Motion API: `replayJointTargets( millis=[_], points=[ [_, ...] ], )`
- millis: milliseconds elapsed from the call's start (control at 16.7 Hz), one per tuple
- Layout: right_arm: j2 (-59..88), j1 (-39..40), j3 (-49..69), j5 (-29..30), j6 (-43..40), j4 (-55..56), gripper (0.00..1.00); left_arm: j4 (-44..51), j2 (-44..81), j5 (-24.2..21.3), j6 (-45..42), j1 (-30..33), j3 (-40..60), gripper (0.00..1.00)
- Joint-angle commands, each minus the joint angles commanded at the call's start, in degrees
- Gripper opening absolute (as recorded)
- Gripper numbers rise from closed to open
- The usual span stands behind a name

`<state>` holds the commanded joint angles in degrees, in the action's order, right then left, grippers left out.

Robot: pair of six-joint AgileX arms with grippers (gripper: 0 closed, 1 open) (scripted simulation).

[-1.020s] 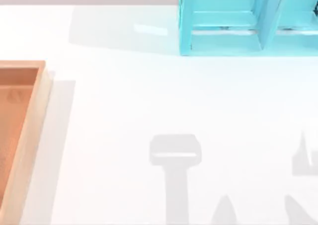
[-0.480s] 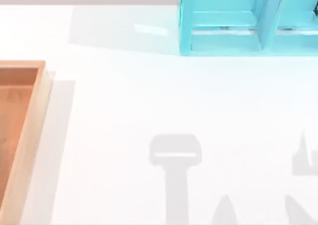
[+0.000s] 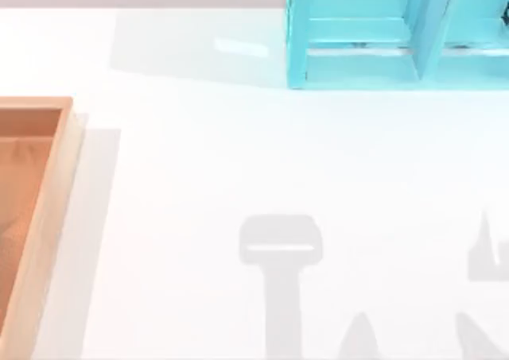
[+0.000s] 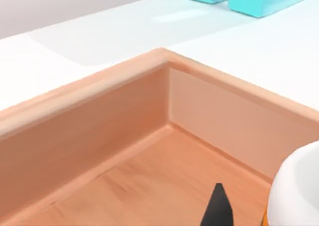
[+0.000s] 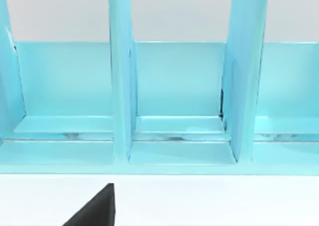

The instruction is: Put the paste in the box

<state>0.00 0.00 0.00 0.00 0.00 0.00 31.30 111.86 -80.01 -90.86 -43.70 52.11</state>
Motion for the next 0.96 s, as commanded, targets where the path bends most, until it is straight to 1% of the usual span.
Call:
replayJointTargets(
  millis=[600, 660, 960],
  points=[
    [0.0, 0.0, 0.0, 0.0, 0.0, 0.0, 1.0, 0.0, 0.0, 0.0, 0.0, 0.0, 0.0, 0.98],
    [0.0, 0.0, 0.0, 0.0, 0.0, 0.0, 1.0, 0.0, 0.0, 0.0, 0.0, 0.0, 0.0, 1.0],
    [0.0, 0.0, 0.0, 0.0, 0.0, 0.0, 1.0, 0.0, 0.0, 0.0, 0.0, 0.0, 0.0, 1.0]
  ],
)
